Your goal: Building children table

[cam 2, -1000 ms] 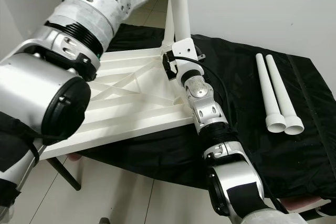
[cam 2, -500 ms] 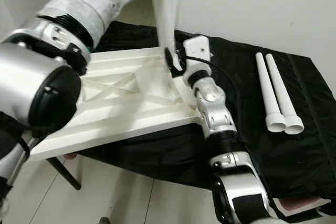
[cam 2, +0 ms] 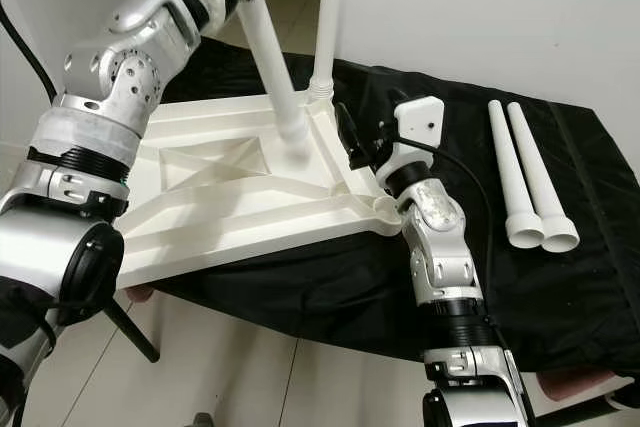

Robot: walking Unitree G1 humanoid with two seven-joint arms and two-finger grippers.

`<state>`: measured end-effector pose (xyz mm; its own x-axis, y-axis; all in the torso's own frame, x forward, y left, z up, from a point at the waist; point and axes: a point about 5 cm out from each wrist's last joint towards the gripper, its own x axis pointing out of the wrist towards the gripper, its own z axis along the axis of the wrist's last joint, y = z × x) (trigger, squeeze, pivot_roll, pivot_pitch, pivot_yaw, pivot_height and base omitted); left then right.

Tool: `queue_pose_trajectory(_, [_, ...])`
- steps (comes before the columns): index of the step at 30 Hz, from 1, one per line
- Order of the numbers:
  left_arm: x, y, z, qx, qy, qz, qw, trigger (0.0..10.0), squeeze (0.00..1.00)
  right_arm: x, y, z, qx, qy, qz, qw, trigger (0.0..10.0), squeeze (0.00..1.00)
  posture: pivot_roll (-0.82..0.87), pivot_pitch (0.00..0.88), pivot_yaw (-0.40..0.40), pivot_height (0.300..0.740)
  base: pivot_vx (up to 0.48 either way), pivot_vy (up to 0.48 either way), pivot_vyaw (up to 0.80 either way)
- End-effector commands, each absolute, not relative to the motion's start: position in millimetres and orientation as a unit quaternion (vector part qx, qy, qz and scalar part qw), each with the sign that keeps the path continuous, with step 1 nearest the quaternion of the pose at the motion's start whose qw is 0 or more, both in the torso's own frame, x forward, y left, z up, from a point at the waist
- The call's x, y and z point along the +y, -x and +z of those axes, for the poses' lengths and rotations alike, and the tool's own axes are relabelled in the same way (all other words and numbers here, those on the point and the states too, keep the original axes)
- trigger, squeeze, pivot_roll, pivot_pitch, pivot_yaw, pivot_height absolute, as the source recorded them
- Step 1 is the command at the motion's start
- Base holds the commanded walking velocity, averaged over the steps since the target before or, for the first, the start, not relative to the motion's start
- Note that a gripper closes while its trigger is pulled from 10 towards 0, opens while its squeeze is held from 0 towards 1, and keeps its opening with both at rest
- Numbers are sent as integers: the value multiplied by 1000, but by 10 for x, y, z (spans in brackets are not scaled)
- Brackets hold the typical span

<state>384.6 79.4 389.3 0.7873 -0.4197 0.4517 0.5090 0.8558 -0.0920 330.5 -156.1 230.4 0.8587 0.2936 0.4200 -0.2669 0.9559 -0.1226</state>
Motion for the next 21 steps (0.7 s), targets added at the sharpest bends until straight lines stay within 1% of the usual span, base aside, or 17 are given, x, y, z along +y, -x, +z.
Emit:
queue_pose_trajectory(1, [868, -3801, 3975, -240, 108, -282, 922, 10000, 0, -1606, -3271, 2326, -224, 25, 141, 964, 10000, 0, -10, 12, -11, 740, 0, 0, 0])
queue_pose_trajectory(4, [1016, -3696, 3975, -257, 141, -274, 916, 10000, 0, -1574, -3217, 2336, -226, 21, 150, 962, 10000, 0, -10, 13, -5, 740, 0, 0, 0])
queue_pose_trajectory(9, [1008, -3625, 3944, -258, 156, -284, 910, 10000, 0, -1487, -3173, 2337, -224, 30, 182, 957, 10000, 0, -11, 13, -4, 740, 0, 0, 0])
queue_pose_trajectory(10, [965, -3572, 3917, -257, 163, -295, 906, 10000, 0, -1404, -3137, 2324, -216, 41, 216, 951, 10000, 0, -11, 13, -4, 740, 0, 0, 0])
queue_pose_trajectory(12, [820, -3470, 3914, -254, 179, -327, 893, 10000, 0, -1301, -3110, 2293, -204, 65, 251, 944, 10000, 0, -7, 11, -11, 740, 0, 0, 0])
queue_pose_trajectory(15, [783, -3443, 3915, -253, 184, -335, 889, 10000, 0, -1279, -3104, 2285, -201, 71, 258, 942, 10000, 0, -7, 11, -11, 740, 0, 0, 0])
queue_pose_trajectory(16, [708, -3405, 3912, -249, 181, -351, 884, 10000, 0, -1254, -3113, 2268, -194, 77, 267, 941, 10000, 0, -1, 10, -19, 740, 0, 0, 0])
queue_pose_trajectory(17, [708, -3405, 3912, -249, 181, -351, 884, 10000, 0, -1254, -3113, 2268, -194, 77, 267, 941, 10000, 0, -1, 10, -19, 740, 0, 0, 0])
queue_pose_trajectory(18, [618, -3367, 3914, -245, 185, -369, 877, 10000, 0, -1227, -3128, 2252, -188, 82, 277, 939, 10000, 0, 1, 10, -22, 740, 0, 0, 0])
queue_pose_trajectory(20, [618, -3367, 3914, -245, 185, -369, 877, 10000, 0, -1227, -3128, 2252, -188, 82, 277, 939, 10000, 0, 1, 10, -22, 740, 0, 0, 0])
queue_pose_trajectory(21, [512, -3314, 3916, -243, 178, -390, 870, 10000, 0, -1206, -3178, 2247, -181, 93, 280, 938, 10000, 0, 3, 8, -26, 740, 0, 0, 0])
